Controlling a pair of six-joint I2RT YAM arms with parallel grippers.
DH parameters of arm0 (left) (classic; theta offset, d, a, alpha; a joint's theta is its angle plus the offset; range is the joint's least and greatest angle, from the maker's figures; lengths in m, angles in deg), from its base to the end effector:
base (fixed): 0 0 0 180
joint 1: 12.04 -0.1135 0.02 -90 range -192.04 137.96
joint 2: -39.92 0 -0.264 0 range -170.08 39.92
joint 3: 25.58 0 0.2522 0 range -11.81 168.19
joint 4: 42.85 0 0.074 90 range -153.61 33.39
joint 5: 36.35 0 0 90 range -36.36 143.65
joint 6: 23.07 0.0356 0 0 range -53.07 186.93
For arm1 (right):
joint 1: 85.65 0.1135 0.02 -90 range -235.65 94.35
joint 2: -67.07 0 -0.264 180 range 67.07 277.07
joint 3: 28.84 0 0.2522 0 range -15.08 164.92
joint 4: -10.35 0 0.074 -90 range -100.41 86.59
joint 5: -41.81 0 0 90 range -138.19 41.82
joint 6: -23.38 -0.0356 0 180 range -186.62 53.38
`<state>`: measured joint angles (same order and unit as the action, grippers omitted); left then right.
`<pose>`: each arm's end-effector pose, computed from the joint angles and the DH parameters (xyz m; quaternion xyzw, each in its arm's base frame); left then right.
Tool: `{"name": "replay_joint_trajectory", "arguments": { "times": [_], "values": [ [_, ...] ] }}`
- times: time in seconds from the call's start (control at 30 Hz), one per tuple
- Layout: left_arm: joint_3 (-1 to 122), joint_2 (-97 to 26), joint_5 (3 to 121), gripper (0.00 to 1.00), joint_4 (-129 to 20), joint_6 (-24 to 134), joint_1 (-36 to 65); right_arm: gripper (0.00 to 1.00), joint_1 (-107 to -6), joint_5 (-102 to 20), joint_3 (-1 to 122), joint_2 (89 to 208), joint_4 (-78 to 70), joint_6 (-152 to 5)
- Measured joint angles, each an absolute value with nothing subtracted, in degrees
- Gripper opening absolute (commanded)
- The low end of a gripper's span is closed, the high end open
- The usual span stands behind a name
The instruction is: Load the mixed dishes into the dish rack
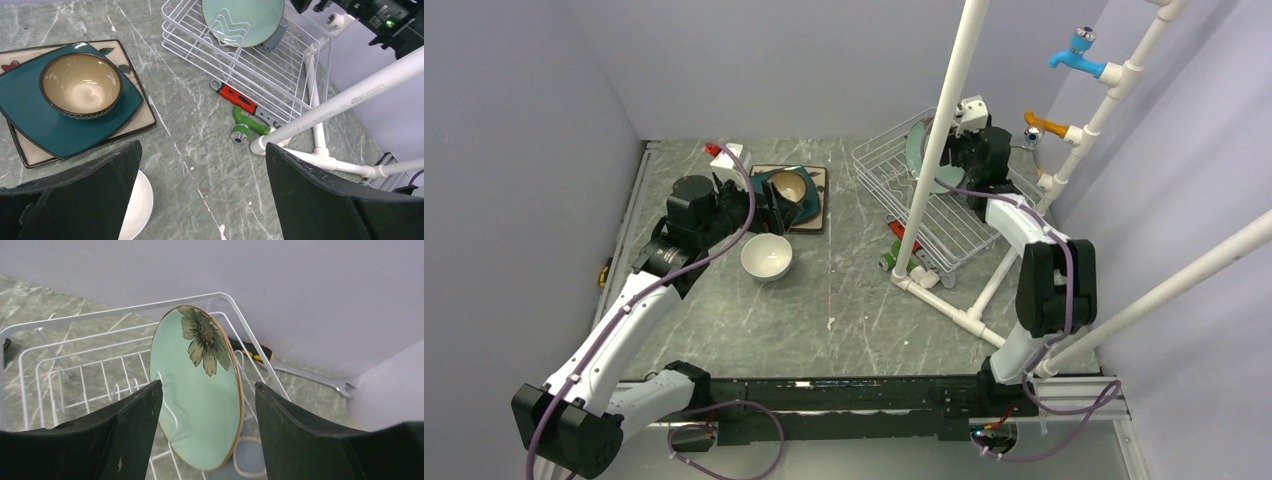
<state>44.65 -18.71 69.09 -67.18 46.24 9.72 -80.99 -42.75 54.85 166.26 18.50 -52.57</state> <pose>0.2150 -0.0960 0.3658 0.0911 0.7732 -0.3218 0.5387 0.4121 0.0370 0.2927 -0.1529 0.7351 -0.0185 0.6603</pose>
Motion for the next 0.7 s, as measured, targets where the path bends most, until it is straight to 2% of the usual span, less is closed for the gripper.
{"name": "replay_joint_trajectory", "arguments": {
  "times": [0.1,0.13,0.17,0.2,0.43,0.7],
  "values": [
    [44.65,-18.71,69.07,0.99,-67.18,46.24,9.72,0.76,-80.83,-45.09,51.03,161.24,17.98,-55.42],
    [44.65,-18.71,69.07,0.99,-67.16,46.24,9.72,0.85,-80.83,-46.12,49.56,159.29,17.37,-56.68],
    [44.65,-18.71,69.07,1.0,-67.18,46.24,9.72,0.98,-80.83,-47.26,48.08,157.3,16.75,-58.32],
    [44.65,-18.71,69.07,0.99,-67.18,46.24,9.72,0.99,-80.83,-48.52,46.92,155.51,15.9,-60.27],
    [44.65,-18.71,69.09,0.99,-67.18,46.24,9.72,1.0,-80.75,-57.66,45.32,146.26,-1.12,-79.11],
    [44.65,-18.8,68.8,0.99,-67.48,46.22,9.72,1.0,-80.64,-49.75,37.41,130.97,-22.87,-94.19]
  ]
}}
